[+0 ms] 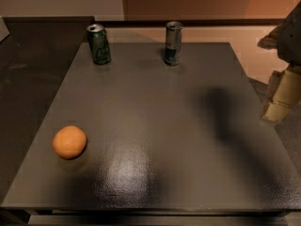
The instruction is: Knock redbull can over
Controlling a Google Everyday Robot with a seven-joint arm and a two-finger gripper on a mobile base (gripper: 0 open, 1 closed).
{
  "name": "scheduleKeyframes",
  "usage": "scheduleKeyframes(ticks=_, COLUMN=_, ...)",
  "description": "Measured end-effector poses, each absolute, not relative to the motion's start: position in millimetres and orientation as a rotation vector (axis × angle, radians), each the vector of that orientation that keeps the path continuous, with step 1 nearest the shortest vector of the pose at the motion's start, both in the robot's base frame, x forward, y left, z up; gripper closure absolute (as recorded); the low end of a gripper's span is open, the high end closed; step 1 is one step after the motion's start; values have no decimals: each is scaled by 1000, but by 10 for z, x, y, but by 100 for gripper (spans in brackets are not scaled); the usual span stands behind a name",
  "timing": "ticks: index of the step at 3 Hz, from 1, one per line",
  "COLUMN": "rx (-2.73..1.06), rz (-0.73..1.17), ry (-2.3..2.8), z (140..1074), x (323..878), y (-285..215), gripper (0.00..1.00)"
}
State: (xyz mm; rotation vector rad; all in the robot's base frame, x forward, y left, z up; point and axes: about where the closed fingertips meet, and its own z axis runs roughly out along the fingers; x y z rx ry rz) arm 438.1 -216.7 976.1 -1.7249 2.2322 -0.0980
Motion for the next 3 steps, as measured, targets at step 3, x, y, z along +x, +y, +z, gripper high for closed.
scheduleKeyframes(ticks=3, rx=-1662, rz=-67, ry=2166, z=9734, x=4813, y=-2141, gripper=0)
